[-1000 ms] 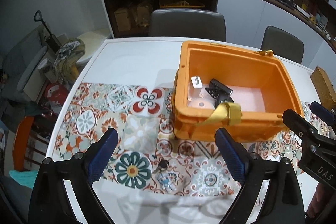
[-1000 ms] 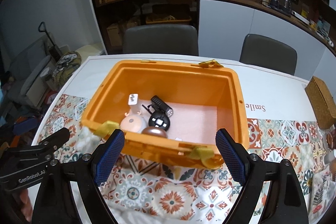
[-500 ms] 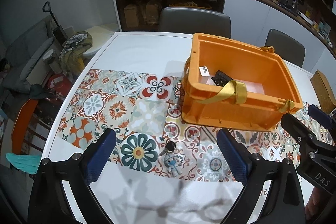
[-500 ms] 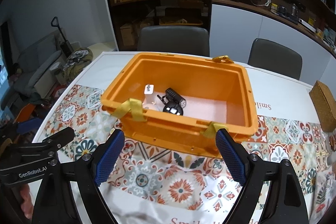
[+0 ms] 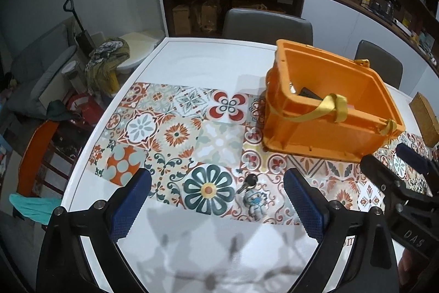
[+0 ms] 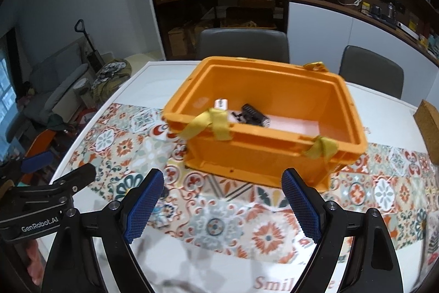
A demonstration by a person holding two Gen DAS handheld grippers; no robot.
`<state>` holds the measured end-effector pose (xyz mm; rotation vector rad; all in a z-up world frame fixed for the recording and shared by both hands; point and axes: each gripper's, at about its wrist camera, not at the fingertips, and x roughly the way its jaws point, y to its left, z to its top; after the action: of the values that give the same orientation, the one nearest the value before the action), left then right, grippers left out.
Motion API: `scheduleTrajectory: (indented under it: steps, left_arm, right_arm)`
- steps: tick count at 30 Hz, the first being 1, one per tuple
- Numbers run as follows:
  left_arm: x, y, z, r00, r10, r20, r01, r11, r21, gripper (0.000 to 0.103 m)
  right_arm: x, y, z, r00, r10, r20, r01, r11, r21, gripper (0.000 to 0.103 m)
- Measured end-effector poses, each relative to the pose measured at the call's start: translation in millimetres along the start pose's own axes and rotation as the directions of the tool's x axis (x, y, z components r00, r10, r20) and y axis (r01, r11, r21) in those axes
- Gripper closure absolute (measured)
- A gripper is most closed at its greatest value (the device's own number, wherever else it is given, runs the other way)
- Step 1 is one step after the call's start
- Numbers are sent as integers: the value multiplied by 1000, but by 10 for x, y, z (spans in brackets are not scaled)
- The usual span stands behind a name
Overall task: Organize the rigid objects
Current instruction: 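Withdraw both open tools from the crate toward the astronaut keychain, then close the right tool on the astronaut keychain figure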
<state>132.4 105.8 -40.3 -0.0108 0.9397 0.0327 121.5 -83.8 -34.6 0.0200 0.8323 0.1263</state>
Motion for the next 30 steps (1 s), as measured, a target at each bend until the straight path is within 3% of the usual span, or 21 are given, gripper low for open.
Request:
scheduleTrajectory:
  steps: [15,30]
  left_arm:
    - [311,552,-391,995,41,-90,-44,999,-24,5]
    - [725,770,-610,983,47,-175,-45,999,20,5]
  right_arm:
    - [390,556,-365,993,25,-113,-26,1000,-8,20]
    - [872,880,-608,979,35,-199,-40,999,-23,30]
